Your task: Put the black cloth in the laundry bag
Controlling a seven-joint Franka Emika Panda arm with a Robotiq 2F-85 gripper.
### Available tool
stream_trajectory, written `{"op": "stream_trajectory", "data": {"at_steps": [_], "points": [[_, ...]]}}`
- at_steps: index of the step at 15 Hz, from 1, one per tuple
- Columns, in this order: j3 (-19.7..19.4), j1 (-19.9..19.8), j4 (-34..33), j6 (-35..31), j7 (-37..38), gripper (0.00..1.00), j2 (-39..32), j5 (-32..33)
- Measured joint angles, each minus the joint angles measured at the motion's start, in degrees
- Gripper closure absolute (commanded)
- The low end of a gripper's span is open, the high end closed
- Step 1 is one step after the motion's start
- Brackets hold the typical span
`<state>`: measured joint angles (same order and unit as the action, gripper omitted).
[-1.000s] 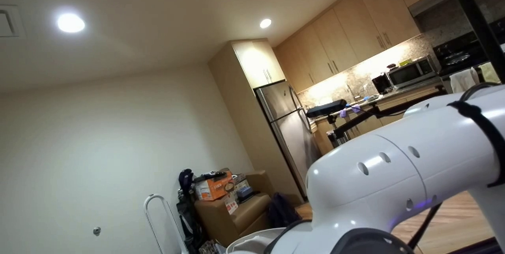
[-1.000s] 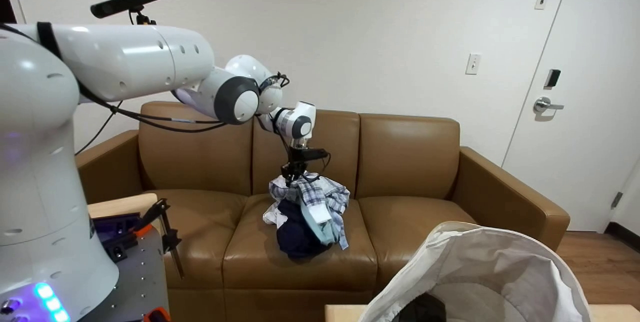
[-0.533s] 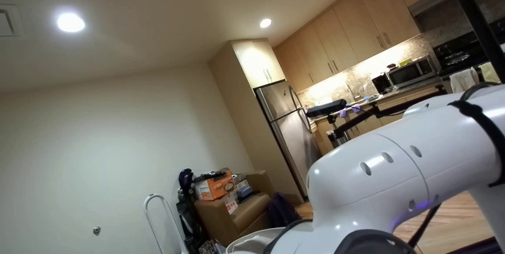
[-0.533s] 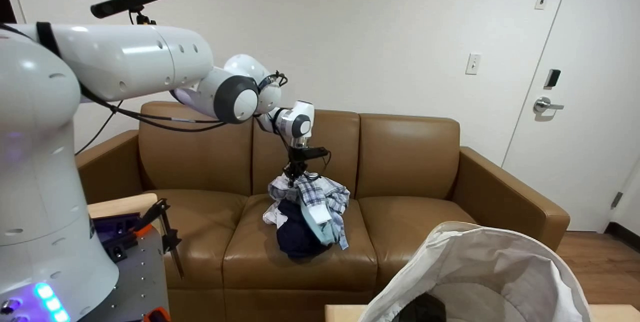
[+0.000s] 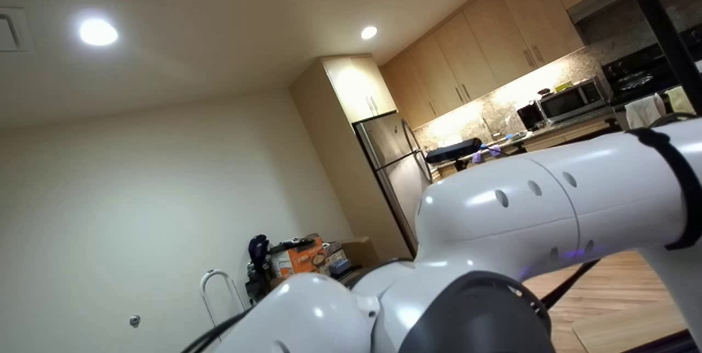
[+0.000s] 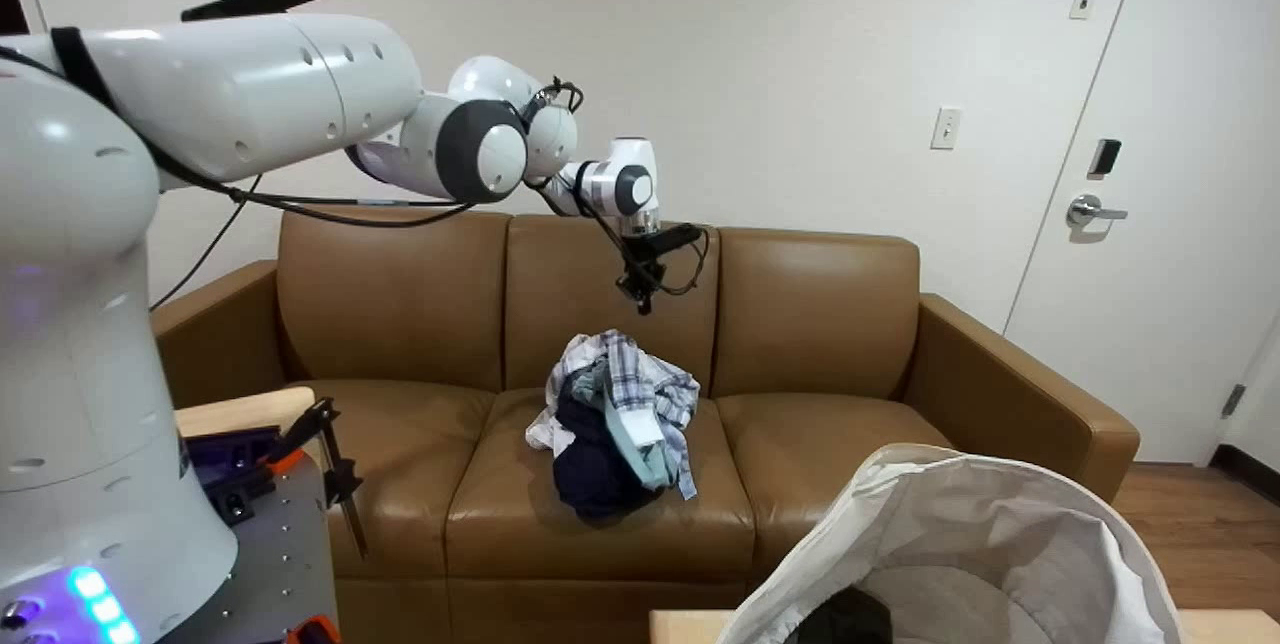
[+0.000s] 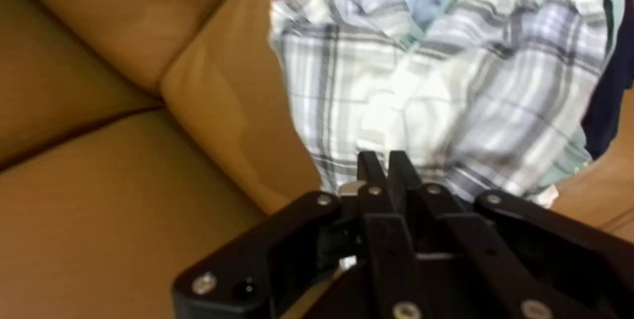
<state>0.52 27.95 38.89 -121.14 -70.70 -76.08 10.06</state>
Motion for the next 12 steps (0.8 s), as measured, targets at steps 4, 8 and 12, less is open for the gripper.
{"op": "stream_trajectory", "data": {"at_steps": [4, 8, 12], "points": [[-6.8, -0.6, -0.1, 0.7, 2.4, 0.89, 5.1, 2.1], [-6.7, -1.2, 1.2, 2.0, 2.4, 0.90, 5.4, 1.6], [-6.6, -1.1, 1.3, 2.0, 2.4, 0.64, 5.5, 1.6]]}}
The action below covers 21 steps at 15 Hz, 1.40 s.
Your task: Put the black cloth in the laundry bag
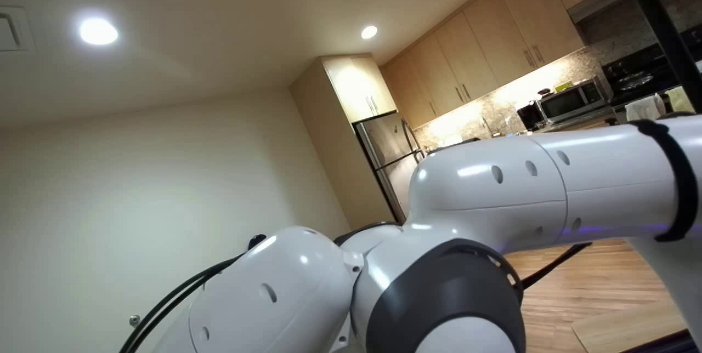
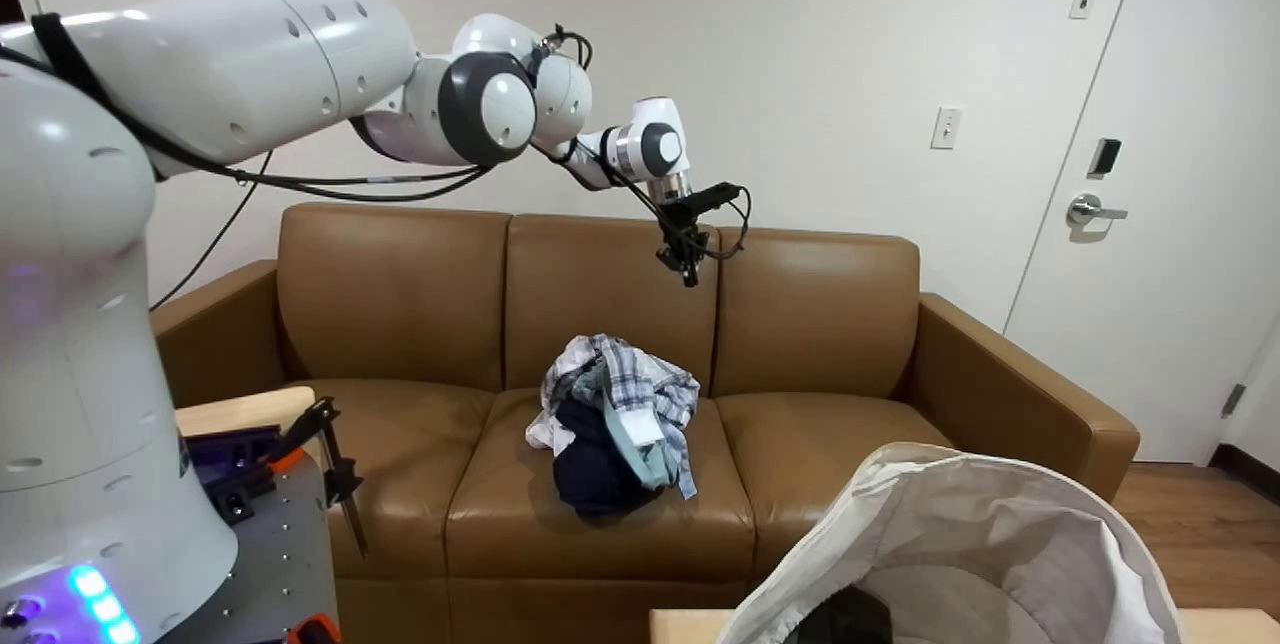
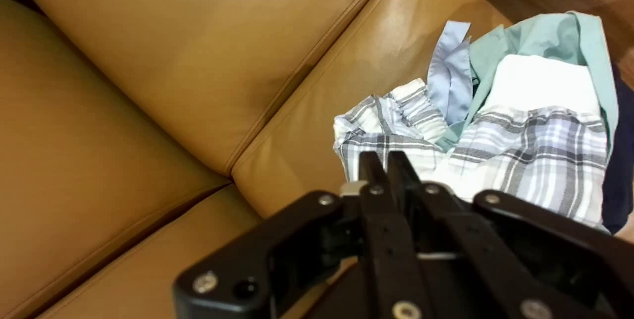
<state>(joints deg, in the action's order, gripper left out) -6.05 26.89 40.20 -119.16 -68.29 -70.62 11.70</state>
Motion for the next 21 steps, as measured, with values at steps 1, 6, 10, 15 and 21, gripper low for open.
{"op": "stream_trajectory", "data": {"at_steps": [1, 6, 10, 15, 21], "points": [[0.0, 0.0, 0.0, 0.0, 0.0, 0.59, 0.0, 0.0], [1.3, 0.1, -0.3, -1.5, -1.0, 0.26, -0.7, 0.0], [4.1, 0.5, -0.9, -4.6, -7.4, 0.01, -2.6, 0.0], [9.2, 0.6, -2.0, -5.7, -20.2, 0.00, -6.1, -0.1], [15.8, -0.7, -3.9, -0.1, -31.7, 0.00, -9.1, -1.0]]}}
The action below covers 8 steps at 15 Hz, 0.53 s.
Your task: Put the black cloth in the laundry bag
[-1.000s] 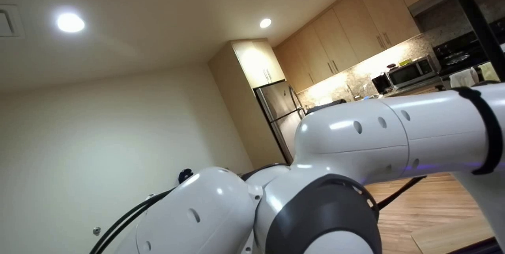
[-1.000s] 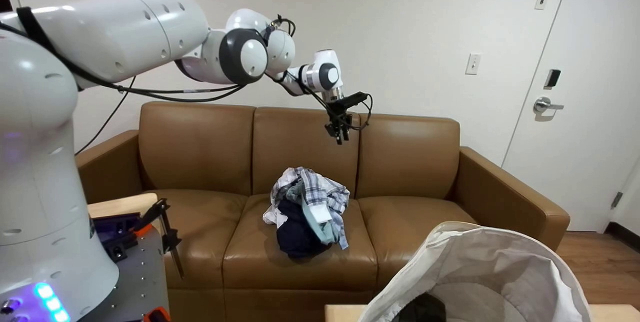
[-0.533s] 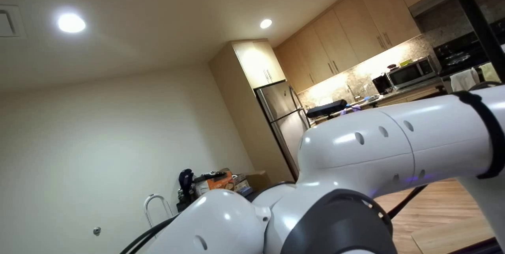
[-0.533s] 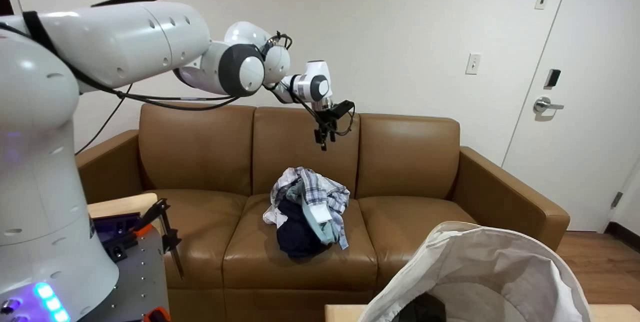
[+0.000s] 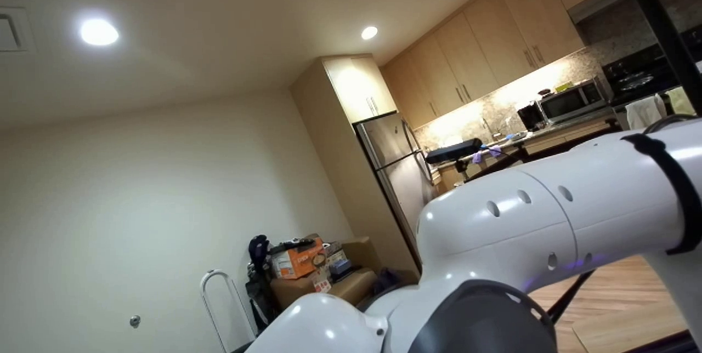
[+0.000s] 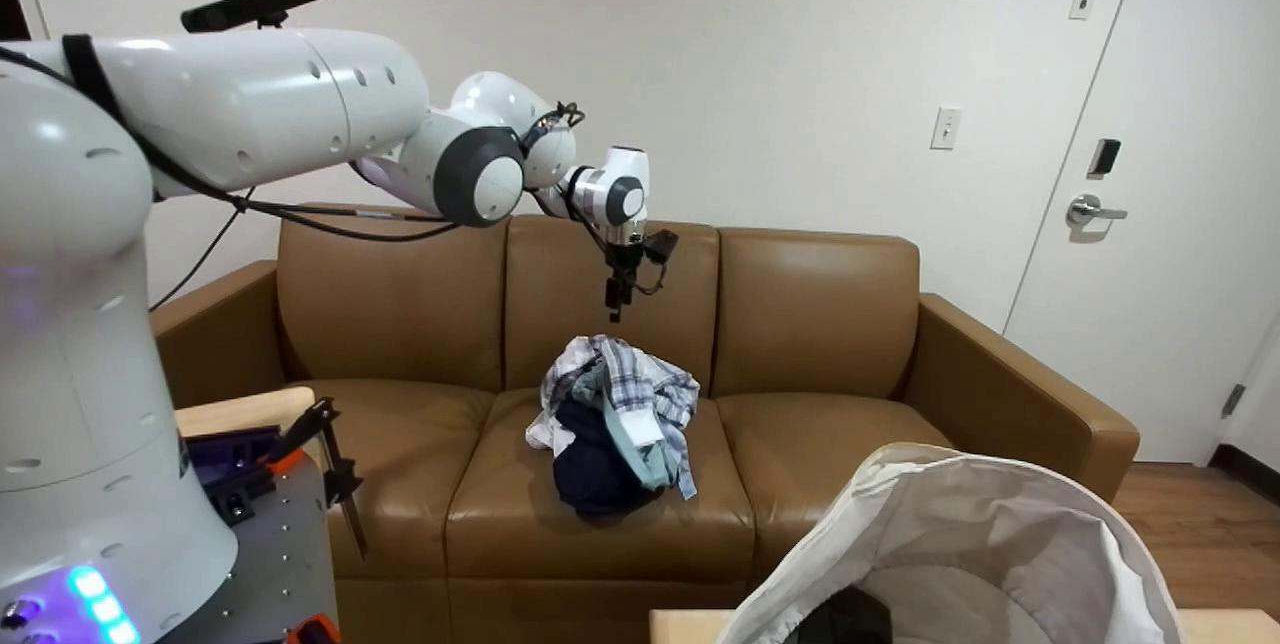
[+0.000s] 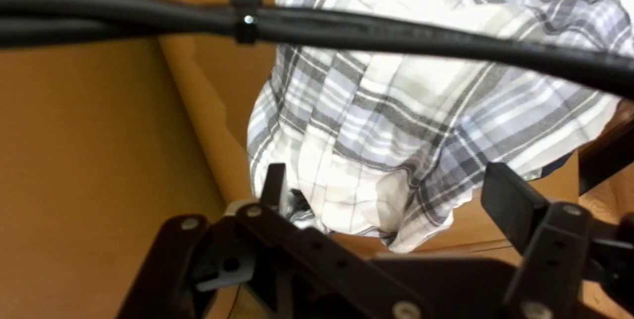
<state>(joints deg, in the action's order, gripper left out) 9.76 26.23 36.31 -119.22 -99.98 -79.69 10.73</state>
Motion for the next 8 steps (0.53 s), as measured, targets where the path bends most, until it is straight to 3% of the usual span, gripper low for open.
{"op": "stream_trajectory", "data": {"at_steps": [4, 8], "points": [[0.0, -0.7, -0.2, 0.6, -0.8, 0.00, 0.1, 0.0], [-1.3, 0.7, 0.0, 0.7, 4.5, 0.00, -0.9, 0.0]]}}
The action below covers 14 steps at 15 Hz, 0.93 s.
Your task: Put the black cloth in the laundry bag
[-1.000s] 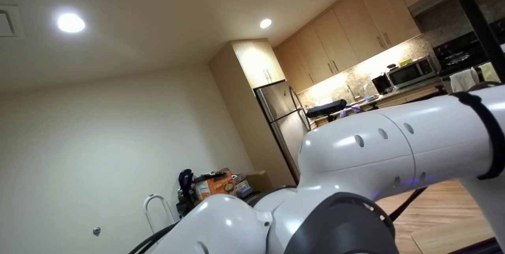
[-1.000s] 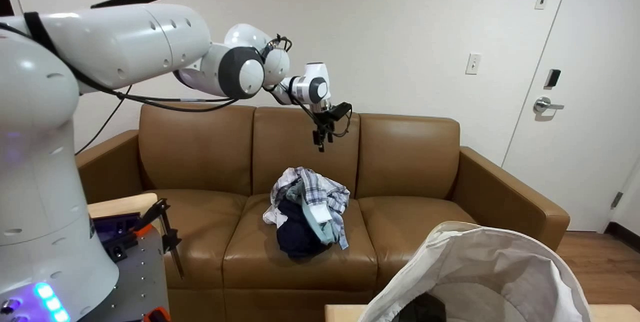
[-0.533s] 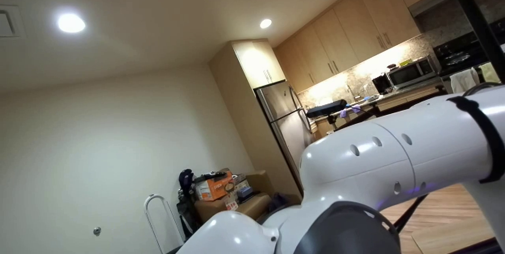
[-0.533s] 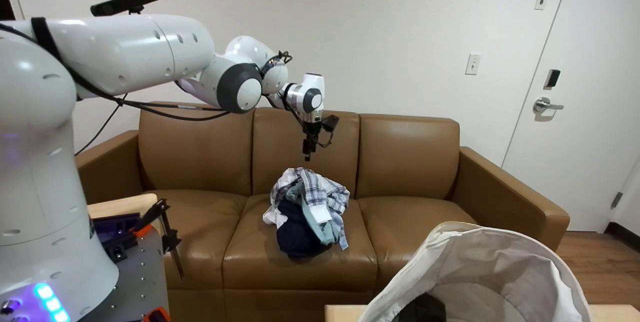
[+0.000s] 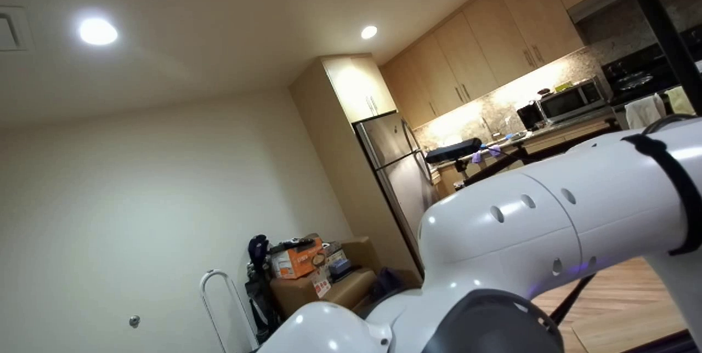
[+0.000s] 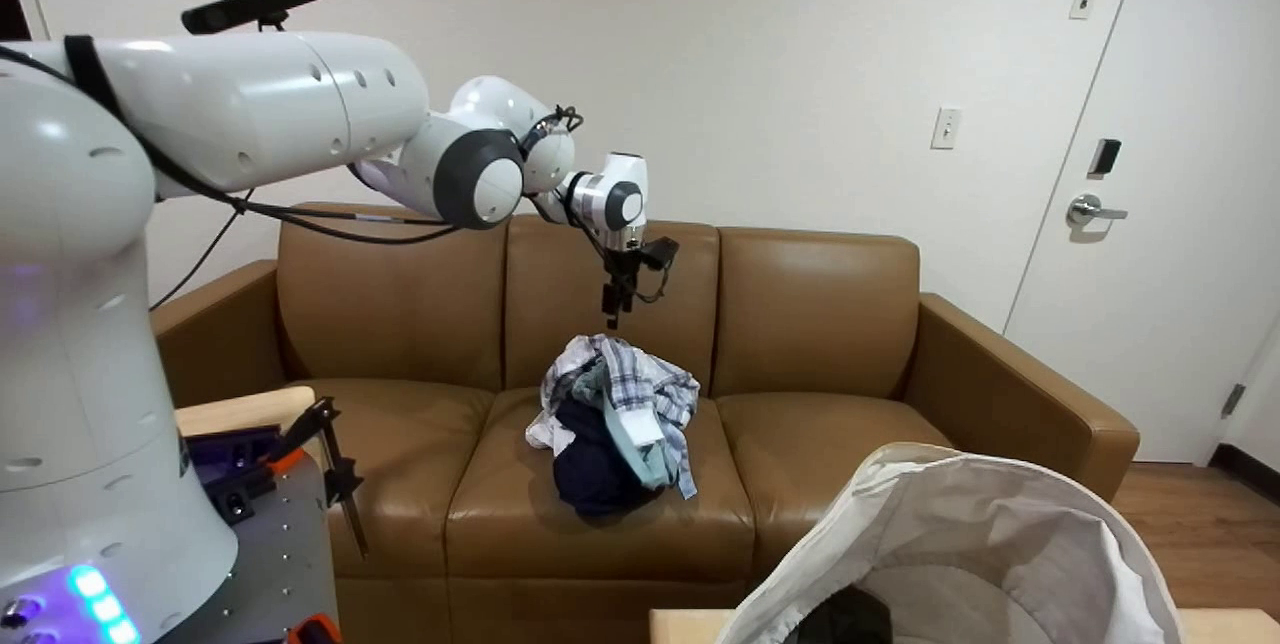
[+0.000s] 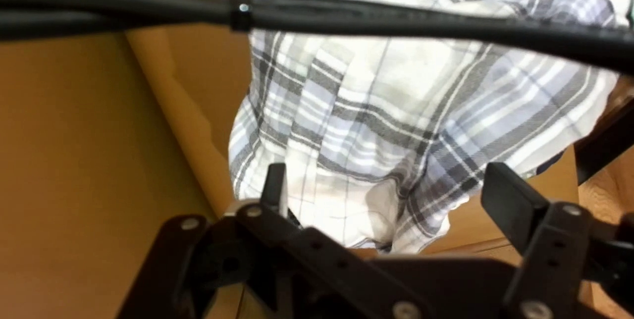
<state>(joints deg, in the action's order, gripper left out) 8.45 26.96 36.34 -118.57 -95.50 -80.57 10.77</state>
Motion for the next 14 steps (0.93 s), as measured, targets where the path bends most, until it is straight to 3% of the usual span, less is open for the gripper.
{"op": "stream_trajectory", "data": {"at_steps": [8, 9, 10, 14], "points": [[-5.2, 6.0, 0.5, 0.2, 16.0, 0.00, -4.1, 1.7], [-6.7, 6.8, 0.9, -0.2, 17.5, 0.25, -4.2, 3.2], [-8.3, 7.6, 1.4, -0.7, 18.7, 0.27, -4.2, 5.0], [-11.7, 9.5, 2.6, -1.1, 22.3, 0.55, -4.3, 10.4]]}}
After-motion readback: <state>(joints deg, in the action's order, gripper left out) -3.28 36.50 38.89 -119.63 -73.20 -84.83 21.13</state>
